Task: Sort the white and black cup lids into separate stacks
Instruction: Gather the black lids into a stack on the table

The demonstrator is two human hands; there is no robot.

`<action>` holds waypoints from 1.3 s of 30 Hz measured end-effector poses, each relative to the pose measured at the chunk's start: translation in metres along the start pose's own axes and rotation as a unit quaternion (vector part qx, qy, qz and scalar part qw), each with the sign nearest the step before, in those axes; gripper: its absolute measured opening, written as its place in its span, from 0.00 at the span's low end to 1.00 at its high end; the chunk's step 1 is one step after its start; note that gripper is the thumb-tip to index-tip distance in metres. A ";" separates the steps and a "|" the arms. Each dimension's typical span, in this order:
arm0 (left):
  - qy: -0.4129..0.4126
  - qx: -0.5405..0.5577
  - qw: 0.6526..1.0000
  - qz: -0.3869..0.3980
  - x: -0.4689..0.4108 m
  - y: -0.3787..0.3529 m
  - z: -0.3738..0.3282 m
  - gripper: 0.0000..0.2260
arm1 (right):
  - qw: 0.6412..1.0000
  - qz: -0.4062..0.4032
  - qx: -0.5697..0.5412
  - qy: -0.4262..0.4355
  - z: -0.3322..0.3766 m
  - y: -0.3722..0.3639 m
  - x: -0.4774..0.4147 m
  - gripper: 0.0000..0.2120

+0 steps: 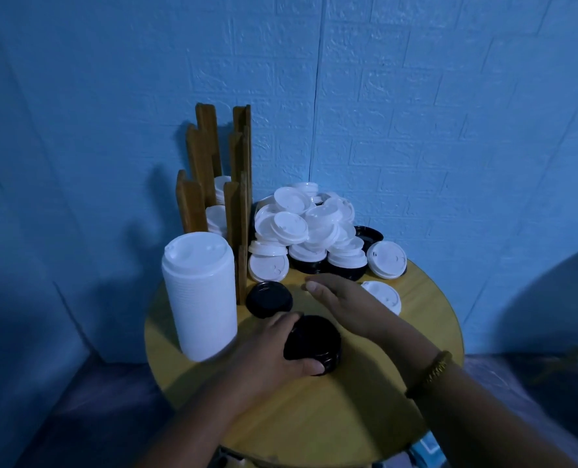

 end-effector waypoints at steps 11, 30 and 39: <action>0.006 0.029 1.000 0.002 0.002 -0.002 0.008 0.44 | 0.987 0.099 0.115 -0.053 -0.014 -0.009 -0.018 0.22; 0.005 -0.012 1.000 -0.018 0.007 0.000 0.007 0.43 | 0.991 -0.058 0.122 -0.006 -0.020 0.026 0.009 0.27; 0.011 0.019 1.000 0.006 0.007 0.000 0.003 0.50 | 0.988 0.150 0.046 -0.004 0.000 -0.006 0.042 0.27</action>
Point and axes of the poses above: each hand's wrist, its own x-axis away from the middle knuckle, its own y-axis out of the back of the hand, z = x × y, the point moved 4 cm from there along -x, towards the middle knuckle
